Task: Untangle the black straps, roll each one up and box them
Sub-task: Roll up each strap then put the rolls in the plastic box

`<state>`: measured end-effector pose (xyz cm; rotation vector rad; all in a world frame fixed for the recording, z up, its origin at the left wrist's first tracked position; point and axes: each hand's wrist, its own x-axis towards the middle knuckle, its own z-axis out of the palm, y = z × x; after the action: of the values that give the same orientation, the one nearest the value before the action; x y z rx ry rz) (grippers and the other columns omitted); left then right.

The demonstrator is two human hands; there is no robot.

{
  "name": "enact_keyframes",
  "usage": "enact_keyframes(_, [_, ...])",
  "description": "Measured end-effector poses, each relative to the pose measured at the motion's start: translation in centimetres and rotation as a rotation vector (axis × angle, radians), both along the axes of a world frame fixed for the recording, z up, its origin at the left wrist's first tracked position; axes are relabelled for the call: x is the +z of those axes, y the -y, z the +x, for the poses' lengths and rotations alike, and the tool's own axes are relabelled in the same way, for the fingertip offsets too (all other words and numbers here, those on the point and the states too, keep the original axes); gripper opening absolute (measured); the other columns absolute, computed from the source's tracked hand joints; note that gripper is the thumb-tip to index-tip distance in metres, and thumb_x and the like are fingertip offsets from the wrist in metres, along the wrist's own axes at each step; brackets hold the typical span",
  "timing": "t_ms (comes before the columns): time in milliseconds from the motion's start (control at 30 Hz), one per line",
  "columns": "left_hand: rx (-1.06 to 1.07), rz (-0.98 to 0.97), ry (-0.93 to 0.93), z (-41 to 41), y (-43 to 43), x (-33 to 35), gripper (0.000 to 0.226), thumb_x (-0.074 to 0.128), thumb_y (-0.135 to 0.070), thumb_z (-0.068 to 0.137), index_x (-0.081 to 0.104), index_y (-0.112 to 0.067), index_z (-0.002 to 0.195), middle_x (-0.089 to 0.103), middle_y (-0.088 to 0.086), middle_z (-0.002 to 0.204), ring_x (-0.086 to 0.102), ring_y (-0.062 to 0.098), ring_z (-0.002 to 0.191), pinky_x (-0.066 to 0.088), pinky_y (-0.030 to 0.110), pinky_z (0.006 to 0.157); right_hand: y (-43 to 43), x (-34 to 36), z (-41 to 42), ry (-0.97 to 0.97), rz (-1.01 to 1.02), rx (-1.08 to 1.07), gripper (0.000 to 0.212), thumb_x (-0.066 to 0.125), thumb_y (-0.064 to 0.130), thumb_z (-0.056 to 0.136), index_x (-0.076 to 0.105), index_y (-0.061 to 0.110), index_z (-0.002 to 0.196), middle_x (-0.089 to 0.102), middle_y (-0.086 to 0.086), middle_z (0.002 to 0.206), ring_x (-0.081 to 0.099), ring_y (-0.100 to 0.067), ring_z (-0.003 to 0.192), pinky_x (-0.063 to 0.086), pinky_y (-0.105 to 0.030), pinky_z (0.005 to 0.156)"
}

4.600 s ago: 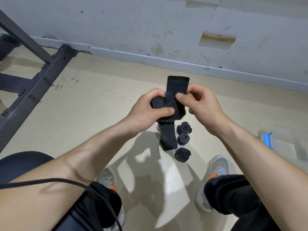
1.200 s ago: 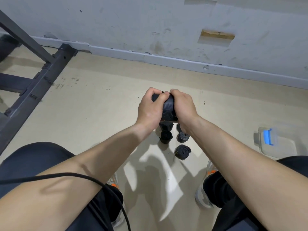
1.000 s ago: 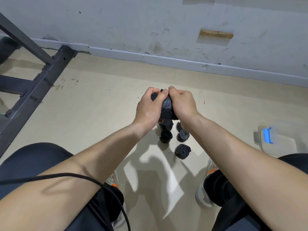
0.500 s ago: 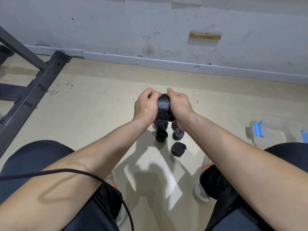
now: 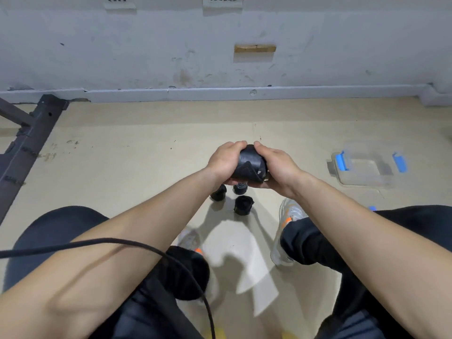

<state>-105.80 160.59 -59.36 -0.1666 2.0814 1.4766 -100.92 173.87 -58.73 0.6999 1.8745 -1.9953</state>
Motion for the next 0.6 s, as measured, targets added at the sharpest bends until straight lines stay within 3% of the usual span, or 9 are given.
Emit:
enact_keyframes(67, [-0.036,-0.005,0.025,0.2,-1.3,-0.7,0.033,0.046,-0.048,0.098,0.063,-0.02,0.104,0.069,0.009,0.099,0.069,0.03,0.082,0.057,0.033,0.057,-0.7,-0.5,1.1,0.028,-0.029,-0.052,0.033,0.054,0.045,0.101,0.07,0.016,0.101,0.076,-0.01,0.087,0.075,-0.027,0.077,0.063,-0.039,0.074])
enact_keyframes(133, [-0.063,-0.001,0.071,0.5,-2.8,-2.0,0.04,0.046,-0.052,0.091,0.064,-0.019,0.103,0.07,0.014,0.102,0.07,0.036,0.086,0.059,0.043,0.066,-1.8,-1.3,1.9,0.054,-0.021,-0.078,0.024,0.058,0.04,0.098,0.07,0.018,0.098,0.074,-0.005,0.083,0.072,-0.022,0.076,0.062,-0.037,0.075])
enact_keyframes(200, [-0.095,-0.018,0.099,0.6,-4.2,-3.6,0.049,0.041,-0.058,0.083,0.065,-0.018,0.099,0.069,0.014,0.101,0.066,0.038,0.088,0.056,0.041,0.064,-3.0,-2.4,2.3,0.09,0.009,-0.127,0.017,0.06,0.034,0.095,0.069,0.019,0.097,0.071,-0.003,0.085,0.07,-0.02,0.079,0.062,-0.038,0.078])
enact_keyframes(267, [-0.136,-0.077,0.055,0.2,-5.4,-4.9,0.057,0.033,-0.059,0.091,0.065,-0.013,0.105,0.067,0.015,0.106,0.062,0.036,0.096,0.053,0.036,0.069,-4.2,-3.9,2.2,0.118,0.049,-0.178,0.017,0.062,0.033,0.094,0.069,0.018,0.097,0.069,-0.004,0.086,0.068,-0.02,0.077,0.062,-0.037,0.072])
enact_keyframes(333, [-0.216,-0.194,-0.048,-0.6,-5.8,-6.7,0.053,0.027,-0.048,0.105,0.061,-0.008,0.111,0.064,0.016,0.118,0.059,0.036,0.11,0.049,0.039,0.087,-5.0,-5.8,2.0,0.152,0.083,-0.218,0.02,0.065,0.034,0.092,0.067,0.015,0.099,0.068,-0.006,0.089,0.067,-0.021,0.077,0.062,-0.037,0.069])
enact_keyframes(367, [-0.249,-0.266,-0.088,-1.0,-5.7,-7.9,0.047,0.027,-0.043,0.107,0.059,-0.008,0.105,0.064,0.015,0.118,0.058,0.035,0.112,0.046,0.039,0.091,-5.3,-7.0,1.8,0.172,0.098,-0.234,0.02,0.067,0.034,0.09,0.066,0.015,0.098,0.068,-0.006,0.089,0.067,-0.021,0.076,0.063,-0.038,0.07])
enact_keyframes(433, [-0.296,-0.405,-0.112,-1.3,-5.6,-11.5,0.037,0.037,-0.043,0.104,0.057,-0.013,0.099,0.066,0.008,0.108,0.06,0.033,0.109,0.045,0.039,0.091,-6.5,-10.2,1.3,0.218,0.129,-0.266,0.019,0.071,0.033,0.088,0.064,0.017,0.092,0.068,-0.004,0.086,0.067,-0.021,0.075,0.063,-0.039,0.071])
enact_keyframes(533, [-0.425,-0.618,-0.137,-0.3,-5.2,-17.9,0.037,0.048,-0.047,0.097,0.059,-0.024,0.123,0.063,0.004,0.124,0.054,0.031,0.116,0.048,0.042,0.097,-8.2,-15.3,1.5,0.302,0.145,-0.316,0.019,0.076,0.032,0.085,0.064,0.019,0.093,0.07,-0.003,0.092,0.068,-0.022,0.08,0.063,-0.038,0.07])
enact_keyframes(600, [-0.533,-0.711,-0.166,0.4,-5.4,-20.9,0.049,0.054,-0.046,0.095,0.049,-0.028,0.141,0.049,0.002,0.141,0.044,0.033,0.126,0.046,0.041,0.097,-9.5,-18.3,1.9,0.356,0.162,-0.339,0.022,0.077,0.033,0.083,0.064,0.02,0.095,0.068,-0.003,0.098,0.068,-0.022,0.086,0.063,-0.039,0.07])
